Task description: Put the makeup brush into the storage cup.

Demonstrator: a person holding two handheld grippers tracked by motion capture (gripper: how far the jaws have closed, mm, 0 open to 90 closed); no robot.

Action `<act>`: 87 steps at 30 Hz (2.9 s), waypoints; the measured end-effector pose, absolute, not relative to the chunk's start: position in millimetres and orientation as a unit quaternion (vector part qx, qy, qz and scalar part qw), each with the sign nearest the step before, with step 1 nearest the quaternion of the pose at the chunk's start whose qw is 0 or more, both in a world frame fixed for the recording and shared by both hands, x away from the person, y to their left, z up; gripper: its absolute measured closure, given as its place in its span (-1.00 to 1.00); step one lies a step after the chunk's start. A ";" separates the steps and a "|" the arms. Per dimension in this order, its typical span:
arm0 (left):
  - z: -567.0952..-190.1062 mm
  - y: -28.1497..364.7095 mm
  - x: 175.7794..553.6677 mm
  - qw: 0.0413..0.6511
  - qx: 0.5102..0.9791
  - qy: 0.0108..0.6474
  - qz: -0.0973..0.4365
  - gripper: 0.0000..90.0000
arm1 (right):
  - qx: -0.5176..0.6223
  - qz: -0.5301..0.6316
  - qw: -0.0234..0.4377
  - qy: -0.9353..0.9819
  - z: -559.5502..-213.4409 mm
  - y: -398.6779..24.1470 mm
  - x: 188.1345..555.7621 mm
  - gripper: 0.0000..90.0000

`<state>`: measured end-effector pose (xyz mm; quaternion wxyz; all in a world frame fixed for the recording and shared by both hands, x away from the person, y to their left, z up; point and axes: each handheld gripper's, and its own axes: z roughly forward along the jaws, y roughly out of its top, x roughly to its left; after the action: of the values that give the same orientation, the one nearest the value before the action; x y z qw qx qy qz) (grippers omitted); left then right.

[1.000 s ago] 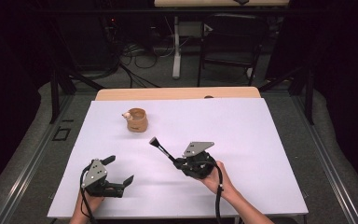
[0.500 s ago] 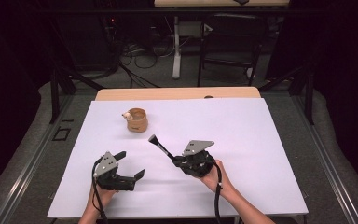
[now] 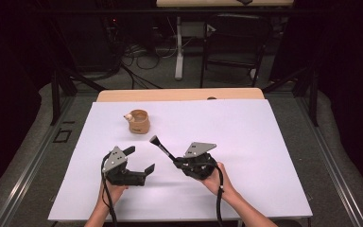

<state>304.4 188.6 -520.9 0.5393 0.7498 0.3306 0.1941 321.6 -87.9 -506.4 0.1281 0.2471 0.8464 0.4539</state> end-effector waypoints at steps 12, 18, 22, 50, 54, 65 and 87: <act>-513.7 169.4 310.7 0.551 0.749 0.322 0.179 -0.98 | 0.250 0.463 0.131 0.840 -506.3 -86.0 322.0 0.77; -512.8 159.3 315.3 0.561 0.744 0.321 0.170 -0.71 | 0.255 0.468 0.132 0.836 -506.8 -83.3 323.2 0.77; -510.4 154.4 315.8 0.565 0.739 0.326 0.171 -0.45 | 0.260 0.467 0.133 0.834 -510.0 -80.0 324.0 0.77; -516.3 151.6 322.7 0.587 0.716 0.351 0.142 0.51 | 0.259 0.464 0.132 0.836 -526.7 -68.6 327.4 0.77; -516.2 151.1 322.1 0.589 0.714 0.350 0.140 0.56 | 0.259 0.464 0.133 0.837 -527.9 -67.9 328.5 0.77; -512.7 151.0 321.6 0.595 0.723 0.330 0.118 0.71 | 0.250 0.473 0.128 0.835 -535.1 -61.7 332.9 0.74; -501.6 163.6 323.8 0.578 0.735 0.315 0.161 0.72 | 0.267 0.478 0.136 0.826 -515.6 -108.7 330.8 -0.79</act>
<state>323.8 163.6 -501.6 0.5784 0.7351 0.3149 0.1612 330.8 -108.7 -515.6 0.1359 0.2671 0.8257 0.4779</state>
